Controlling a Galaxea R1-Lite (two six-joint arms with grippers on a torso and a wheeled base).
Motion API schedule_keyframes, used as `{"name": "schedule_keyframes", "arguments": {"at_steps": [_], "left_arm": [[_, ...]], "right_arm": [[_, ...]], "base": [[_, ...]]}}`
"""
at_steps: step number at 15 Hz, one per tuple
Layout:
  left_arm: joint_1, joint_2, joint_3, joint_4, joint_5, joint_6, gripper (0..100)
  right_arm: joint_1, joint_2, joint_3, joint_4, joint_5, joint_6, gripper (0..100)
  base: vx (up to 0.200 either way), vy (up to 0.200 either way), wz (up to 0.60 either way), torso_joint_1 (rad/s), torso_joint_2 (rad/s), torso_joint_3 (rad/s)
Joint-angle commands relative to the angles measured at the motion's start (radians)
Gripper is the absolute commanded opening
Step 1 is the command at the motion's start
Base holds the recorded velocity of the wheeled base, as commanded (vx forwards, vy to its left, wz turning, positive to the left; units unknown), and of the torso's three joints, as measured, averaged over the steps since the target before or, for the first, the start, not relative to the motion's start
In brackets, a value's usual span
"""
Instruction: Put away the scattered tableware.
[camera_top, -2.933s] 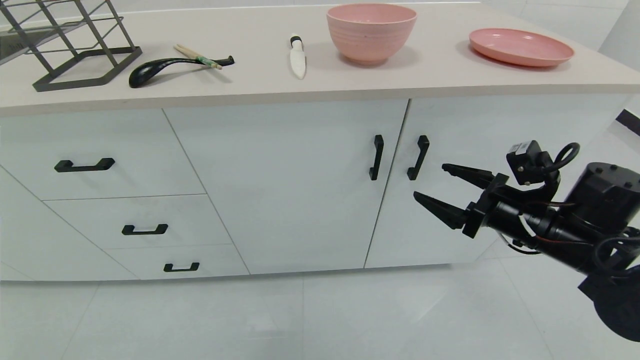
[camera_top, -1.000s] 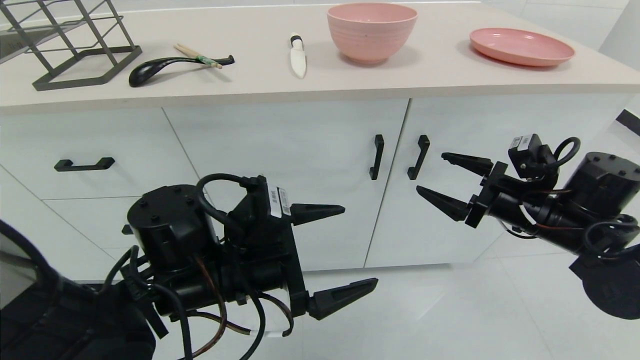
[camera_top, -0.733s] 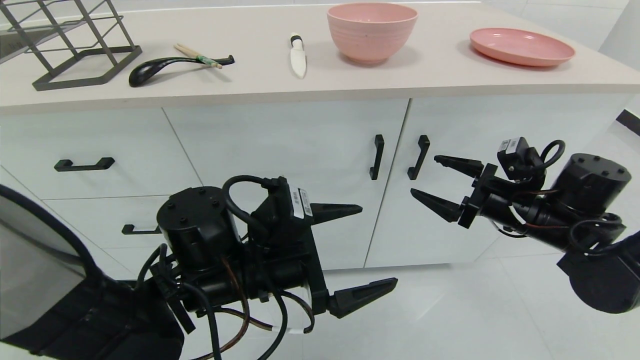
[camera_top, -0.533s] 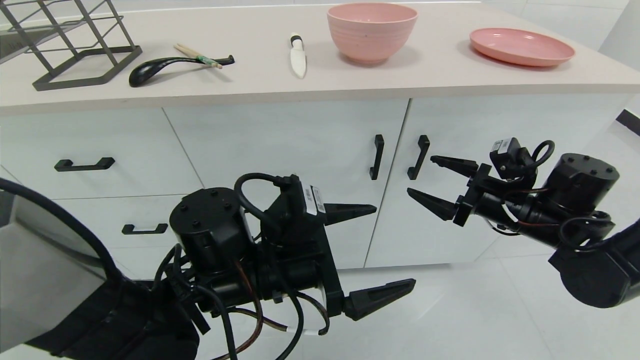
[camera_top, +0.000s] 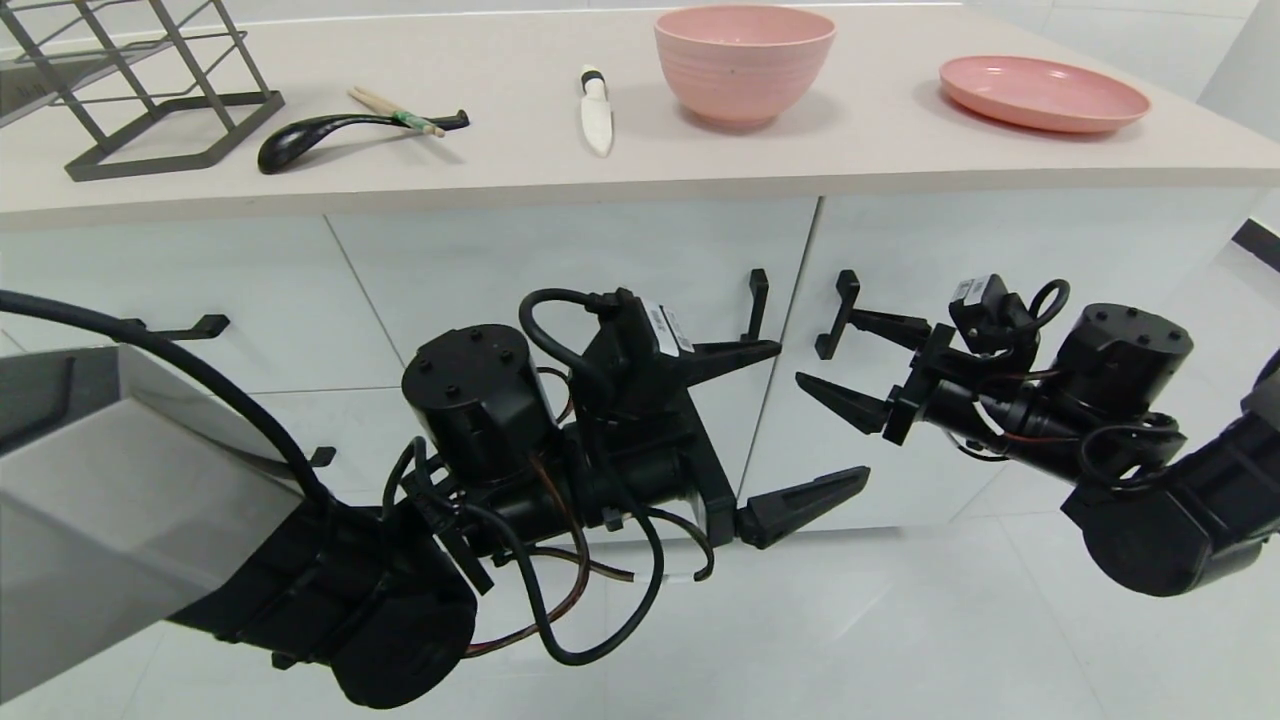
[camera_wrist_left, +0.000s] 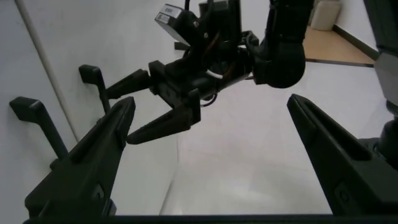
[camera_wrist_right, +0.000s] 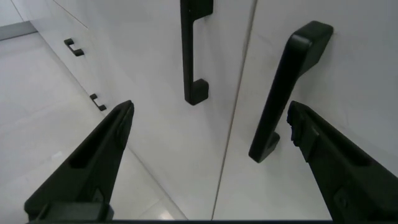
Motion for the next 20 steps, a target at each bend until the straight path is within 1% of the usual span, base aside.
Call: {"name": "schedule_keyframes", "arguments": {"at_steps": [1, 3, 4, 5, 6, 7, 9, 11, 12, 13, 17, 18, 20], "left_arm": [[0.004, 0.021, -0.025, 0.000, 0.002, 0.000, 100], [0.004, 0.038, -0.063, 0.006, 0.002, 0.000, 100], [0.004, 0.052, -0.091, 0.009, 0.005, 0.000, 100], [0.004, 0.071, -0.123, 0.009, 0.008, 0.000, 100], [0.004, 0.081, -0.140, 0.009, 0.008, 0.000, 100], [0.004, 0.090, -0.157, 0.009, 0.008, 0.000, 100], [0.004, 0.117, -0.206, 0.010, 0.017, -0.003, 100], [0.005, 0.140, -0.246, 0.017, 0.040, -0.006, 100], [0.005, 0.163, -0.284, 0.030, 0.078, -0.009, 100], [0.013, 0.185, -0.316, 0.033, 0.100, -0.009, 100], [0.013, 0.257, -0.431, 0.043, 0.095, -0.009, 100], [0.005, 0.269, -0.453, 0.043, 0.089, -0.009, 100], [-0.033, 0.298, -0.508, 0.041, 0.066, -0.014, 100]], "right_arm": [[0.010, 0.018, -0.014, -0.001, 0.006, 0.000, 100], [0.031, 0.018, -0.012, -0.009, 0.012, 0.003, 100], [0.044, 0.018, -0.003, -0.015, 0.041, 0.003, 100], [0.050, 0.018, 0.012, -0.015, 0.096, 0.000, 100], [0.048, 0.016, 0.026, -0.016, 0.109, 0.001, 100], [0.045, 0.012, 0.045, -0.024, 0.112, 0.003, 100], [0.038, -0.023, 0.121, -0.069, 0.138, 0.007, 100], [0.036, -0.079, 0.193, -0.070, 0.139, 0.007, 100], [0.033, -0.123, 0.249, -0.070, 0.139, 0.007, 100], [0.033, -0.149, 0.281, -0.070, 0.141, 0.007, 100], [0.031, -0.181, 0.328, -0.070, 0.147, 0.006, 100], [0.031, -0.181, 0.328, -0.070, 0.150, 0.006, 100], [0.028, -0.180, 0.327, -0.070, 0.150, 0.003, 100]], "base": [[0.000, 0.000, 0.00, 0.000, 0.00, 0.000], [0.000, 0.000, 0.00, 0.000, 0.00, 0.000], [0.000, 0.000, 0.00, 0.000, 0.00, 0.000], [0.000, 0.000, 0.00, 0.000, 0.00, 0.000], [0.000, 0.000, 0.00, 0.000, 0.00, 0.000], [0.000, 0.000, 0.00, 0.000, 0.00, 0.000], [0.000, 0.000, 0.00, 0.000, 0.00, 0.000], [0.000, 0.000, 0.00, 0.000, 0.00, 0.000], [0.000, 0.000, 0.00, 0.000, 0.00, 0.000], [0.000, 0.000, 0.00, 0.000, 0.00, 0.000], [0.000, 0.000, 0.00, 0.000, 0.00, 0.000], [0.000, 0.000, 0.00, 0.000, 0.00, 0.000], [0.000, 0.000, 0.00, 0.000, 0.00, 0.000]]}}
